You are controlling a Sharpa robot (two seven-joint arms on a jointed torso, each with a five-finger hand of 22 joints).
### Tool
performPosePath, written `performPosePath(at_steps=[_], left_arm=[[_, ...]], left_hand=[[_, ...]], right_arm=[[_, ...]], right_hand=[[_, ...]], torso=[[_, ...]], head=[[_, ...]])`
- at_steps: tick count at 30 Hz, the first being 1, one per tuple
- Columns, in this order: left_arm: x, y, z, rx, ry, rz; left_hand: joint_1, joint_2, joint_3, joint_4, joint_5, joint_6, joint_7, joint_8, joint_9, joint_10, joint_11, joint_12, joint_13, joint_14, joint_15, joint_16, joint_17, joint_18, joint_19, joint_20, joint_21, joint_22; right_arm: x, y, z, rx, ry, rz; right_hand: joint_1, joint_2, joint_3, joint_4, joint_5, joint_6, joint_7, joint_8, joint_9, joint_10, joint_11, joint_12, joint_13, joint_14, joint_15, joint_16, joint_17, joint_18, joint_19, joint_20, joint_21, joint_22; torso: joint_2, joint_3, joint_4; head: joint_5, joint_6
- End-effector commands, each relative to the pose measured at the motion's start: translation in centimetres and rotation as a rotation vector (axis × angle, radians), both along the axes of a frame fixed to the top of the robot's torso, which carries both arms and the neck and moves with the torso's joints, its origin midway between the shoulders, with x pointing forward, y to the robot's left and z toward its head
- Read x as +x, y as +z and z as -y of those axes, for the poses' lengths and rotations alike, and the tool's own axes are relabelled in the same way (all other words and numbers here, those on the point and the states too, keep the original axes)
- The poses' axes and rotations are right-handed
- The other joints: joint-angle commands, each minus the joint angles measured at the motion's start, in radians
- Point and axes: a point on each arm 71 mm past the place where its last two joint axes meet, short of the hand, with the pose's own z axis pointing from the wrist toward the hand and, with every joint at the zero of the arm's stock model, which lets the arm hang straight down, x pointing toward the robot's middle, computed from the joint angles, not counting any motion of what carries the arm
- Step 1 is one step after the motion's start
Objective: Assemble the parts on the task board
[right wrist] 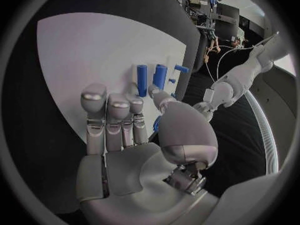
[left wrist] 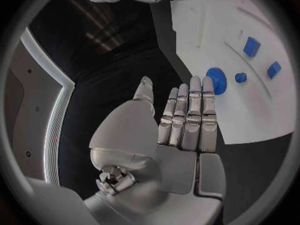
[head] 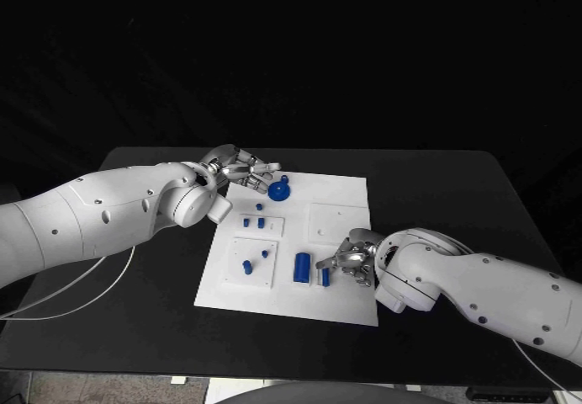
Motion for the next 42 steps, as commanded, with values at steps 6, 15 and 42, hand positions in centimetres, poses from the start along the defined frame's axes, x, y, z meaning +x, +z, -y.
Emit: performPosePath(at_steps=[6,15,42], left_arm=[[-0.02,0.07,0.36,0.002,-0.021,-0.001],[-0.01,0.06,0.37,0.005,-0.022,-0.002],[-0.01,0.04,0.17,0.012,-0.021,-0.003]], left_hand=[[0.003,-0.004,0.001,0.001,0.003,-0.003,-0.003,0.002,0.002,-0.002,-0.001,0.003,0.001,0.000,0.003,-0.002,0.002,-0.014,0.001,-0.002,0.006,0.001],[0.003,-0.004,0.001,0.001,0.003,-0.003,-0.003,0.002,0.002,-0.002,-0.001,0.003,0.001,0.000,0.003,-0.002,0.002,-0.014,0.001,-0.002,0.006,0.001],[0.003,-0.004,0.001,0.001,0.003,-0.003,-0.003,0.002,0.002,-0.002,-0.001,0.003,0.001,0.000,0.003,-0.002,0.002,-0.014,0.001,-0.002,0.006,0.001]], right_arm=[[-0.26,-0.33,-0.25,-0.016,0.033,-0.008],[-0.28,-0.32,-0.28,-0.016,0.038,-0.006],[-1.04,0.21,-0.54,-0.011,0.065,0.002]], right_hand=[[0.021,-0.055,-0.021,0.118,-0.029,0.009,0.006,0.000,-0.001,0.006,-0.003,-0.004,-0.001,0.003,-0.003,0.001,0.006,-0.003,0.055,0.001,-0.001,0.086],[0.040,-0.060,-0.030,0.145,-0.029,0.010,0.006,0.000,-0.001,0.009,-0.003,-0.008,0.004,0.004,-0.003,-0.002,0.013,-0.006,0.056,-0.001,-0.001,0.086],[0.031,-0.049,-0.027,0.148,-0.028,0.011,0.005,0.000,0.000,0.011,-0.003,-0.011,0.006,0.005,-0.002,-0.002,0.017,-0.006,0.056,0.000,0.002,0.086]], torso=[[0.000,0.0002,-0.0006],[0.000,0.0000,0.0001],[0.000,0.0005,-0.0001]], head=[[0.003,0.001],[0.003,0.001],[0.005,-0.001]])
